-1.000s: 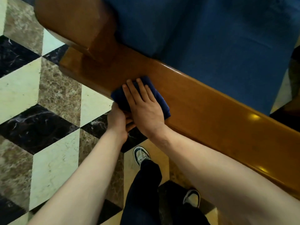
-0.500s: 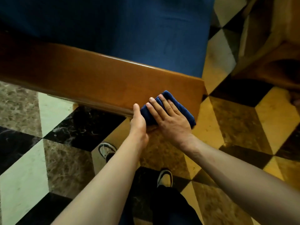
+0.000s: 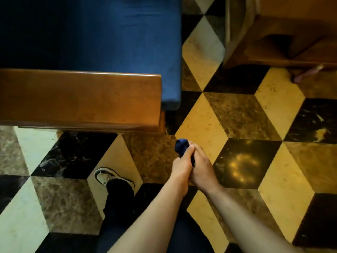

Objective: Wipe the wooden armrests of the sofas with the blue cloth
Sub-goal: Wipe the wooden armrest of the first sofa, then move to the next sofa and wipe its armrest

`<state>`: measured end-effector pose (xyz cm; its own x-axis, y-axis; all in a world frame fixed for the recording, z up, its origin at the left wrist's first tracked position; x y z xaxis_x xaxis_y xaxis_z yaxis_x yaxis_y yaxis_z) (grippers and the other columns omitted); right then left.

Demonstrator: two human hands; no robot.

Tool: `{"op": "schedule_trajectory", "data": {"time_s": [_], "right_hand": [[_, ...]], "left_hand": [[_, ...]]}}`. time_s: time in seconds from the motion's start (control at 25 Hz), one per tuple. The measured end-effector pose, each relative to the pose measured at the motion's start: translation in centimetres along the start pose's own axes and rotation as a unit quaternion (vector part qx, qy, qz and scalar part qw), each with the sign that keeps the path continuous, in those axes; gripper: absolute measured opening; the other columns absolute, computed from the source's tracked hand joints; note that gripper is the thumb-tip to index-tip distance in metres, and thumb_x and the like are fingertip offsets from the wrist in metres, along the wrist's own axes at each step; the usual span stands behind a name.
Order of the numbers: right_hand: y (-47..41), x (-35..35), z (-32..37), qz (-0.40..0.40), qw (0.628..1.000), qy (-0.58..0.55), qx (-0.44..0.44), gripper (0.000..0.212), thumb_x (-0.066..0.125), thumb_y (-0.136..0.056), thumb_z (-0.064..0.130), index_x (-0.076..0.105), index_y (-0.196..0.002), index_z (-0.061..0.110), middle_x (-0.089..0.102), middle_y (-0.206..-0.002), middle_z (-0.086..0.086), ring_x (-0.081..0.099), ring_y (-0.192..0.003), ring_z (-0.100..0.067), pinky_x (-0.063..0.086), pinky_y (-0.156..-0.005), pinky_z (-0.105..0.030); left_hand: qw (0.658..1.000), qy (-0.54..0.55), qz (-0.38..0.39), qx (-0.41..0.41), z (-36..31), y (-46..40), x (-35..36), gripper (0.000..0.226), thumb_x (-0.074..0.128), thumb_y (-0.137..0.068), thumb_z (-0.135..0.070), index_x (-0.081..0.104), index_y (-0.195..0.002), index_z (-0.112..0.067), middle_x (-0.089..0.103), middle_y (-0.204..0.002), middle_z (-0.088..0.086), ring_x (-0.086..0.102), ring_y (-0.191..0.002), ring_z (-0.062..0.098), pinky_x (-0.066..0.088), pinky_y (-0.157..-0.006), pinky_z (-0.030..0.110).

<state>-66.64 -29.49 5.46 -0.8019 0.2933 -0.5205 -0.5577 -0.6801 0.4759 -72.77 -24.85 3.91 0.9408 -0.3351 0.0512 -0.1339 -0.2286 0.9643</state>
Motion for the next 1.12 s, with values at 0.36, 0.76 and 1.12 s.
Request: {"op": "schedule_trajectory", "data": {"time_s": [0.36, 0.76, 1.12], "right_hand": [[4.4, 2.2, 4.2, 0.088, 0.859, -0.411, 0.294, 0.023, 0.056, -0.102, 0.024, 0.068, -0.113, 0.008, 0.069, -0.11, -0.015, 0.068, -0.099, -0.028, 0.053, -0.082, -0.035], [5.1, 17.5, 23.9, 0.297, 0.913, -0.225, 0.167, 0.043, 0.084, -0.077, 0.005, 0.067, -0.116, 0.005, 0.076, -0.106, -0.02, 0.073, -0.1, -0.038, 0.059, -0.093, -0.05], [9.4, 34.9, 41.0, 0.387, 0.919, 0.068, 0.01, 0.022, 0.069, -0.094, 0.014, 0.07, -0.114, 0.007, 0.074, -0.109, -0.011, 0.072, -0.098, -0.025, 0.057, -0.09, -0.039]], "left_hand": [[0.99, 0.107, 0.011, 0.093, 1.2, 4.5, -11.1, 0.055, 0.083, -0.066, -0.019, 0.071, -0.119, -0.009, 0.078, -0.109, 0.022, 0.075, -0.1, 0.042, 0.062, -0.082, 0.048], [0.928, 0.243, -0.217, 0.178, -3.7, 12.9, -34.4, 0.016, 0.076, -0.082, -0.001, 0.073, -0.098, -0.001, 0.08, -0.078, 0.011, 0.078, -0.069, 0.024, 0.058, -0.054, 0.027], [0.85, 0.376, -0.305, 0.209, -4.7, 17.5, -54.8, 0.022, 0.072, -0.092, -0.006, 0.068, -0.11, 0.005, 0.073, -0.107, 0.027, 0.068, -0.085, 0.032, 0.053, -0.079, 0.039]]}}
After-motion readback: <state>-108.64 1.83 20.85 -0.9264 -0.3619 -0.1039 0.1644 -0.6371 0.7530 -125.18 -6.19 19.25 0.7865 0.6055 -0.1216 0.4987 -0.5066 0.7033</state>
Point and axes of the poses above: each hand's wrist, its own y-axis away from the middle knuckle, its own x-axis out of the palm, z = x × y, the point moved 4 cm from there along -y, towards the middle knuckle
